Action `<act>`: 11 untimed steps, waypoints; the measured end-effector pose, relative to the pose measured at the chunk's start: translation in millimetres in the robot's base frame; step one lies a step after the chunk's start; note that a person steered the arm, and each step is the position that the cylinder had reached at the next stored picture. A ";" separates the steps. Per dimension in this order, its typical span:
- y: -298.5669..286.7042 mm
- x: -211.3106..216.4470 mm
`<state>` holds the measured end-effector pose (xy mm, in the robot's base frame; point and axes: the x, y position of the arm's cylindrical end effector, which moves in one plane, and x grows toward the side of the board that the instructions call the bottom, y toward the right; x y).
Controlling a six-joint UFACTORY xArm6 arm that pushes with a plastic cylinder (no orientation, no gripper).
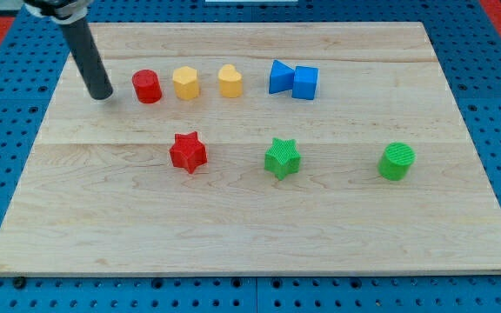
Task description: Put the red circle into the yellow hexagon
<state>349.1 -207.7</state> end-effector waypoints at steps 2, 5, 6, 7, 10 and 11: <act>61.2 -9.0; 40.0 -109.1; 131.9 -128.9; 199.5 -124.6; 213.3 -74.0; 210.1 -73.0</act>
